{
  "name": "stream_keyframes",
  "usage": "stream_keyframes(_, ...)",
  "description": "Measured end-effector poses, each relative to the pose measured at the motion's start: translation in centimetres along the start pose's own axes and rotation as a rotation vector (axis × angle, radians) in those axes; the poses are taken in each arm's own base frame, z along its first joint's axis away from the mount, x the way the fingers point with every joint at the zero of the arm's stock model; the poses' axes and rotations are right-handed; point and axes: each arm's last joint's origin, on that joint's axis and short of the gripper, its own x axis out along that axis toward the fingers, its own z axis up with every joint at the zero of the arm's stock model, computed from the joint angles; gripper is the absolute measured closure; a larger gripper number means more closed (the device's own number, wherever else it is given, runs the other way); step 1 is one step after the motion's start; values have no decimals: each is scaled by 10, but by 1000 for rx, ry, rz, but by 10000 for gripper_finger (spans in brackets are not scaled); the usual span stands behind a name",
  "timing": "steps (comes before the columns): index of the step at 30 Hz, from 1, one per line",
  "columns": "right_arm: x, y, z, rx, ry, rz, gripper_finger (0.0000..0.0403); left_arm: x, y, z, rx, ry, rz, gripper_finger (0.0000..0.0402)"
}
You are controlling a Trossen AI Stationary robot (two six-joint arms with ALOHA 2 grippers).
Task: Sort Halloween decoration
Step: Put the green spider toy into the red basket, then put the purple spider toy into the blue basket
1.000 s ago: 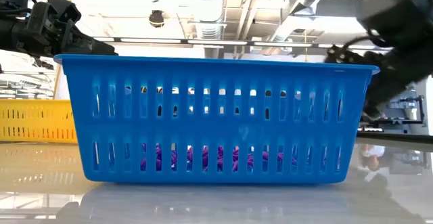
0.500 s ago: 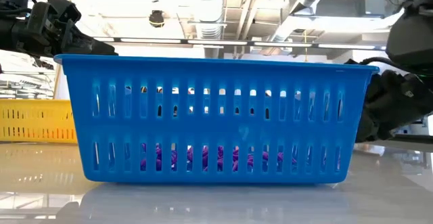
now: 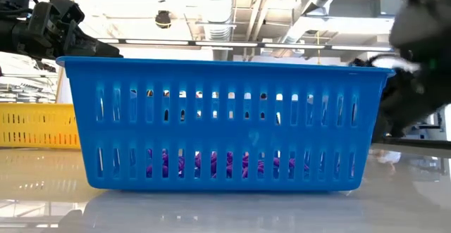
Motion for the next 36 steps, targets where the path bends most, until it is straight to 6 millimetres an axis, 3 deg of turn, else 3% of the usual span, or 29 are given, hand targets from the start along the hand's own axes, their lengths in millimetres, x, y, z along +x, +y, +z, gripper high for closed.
stream_keyframes(7,-9,23,62,9,-86,79,373,0,0,0,0,0,0,285)
stream_keyframes(10,-6,29,99,-7,-137,78,373,0,0,0,0,0,0,285)
stream_keyframes(14,15,23,151,-28,-145,90,374,0,0,0,0,1,0,285)
stream_keyframes(19,57,-4,209,10,-127,137,373,0,0,0,0,0,0,285)
stream_keyframes(25,107,-36,233,79,-78,90,357,0,0,0,0,0,0,285)
stream_keyframes(30,141,-45,230,92,-21,49,324,0,0,0,0,0,0,285)
stream_keyframes(36,163,-51,227,120,18,42,282,0,0,0,0,0,1,285)
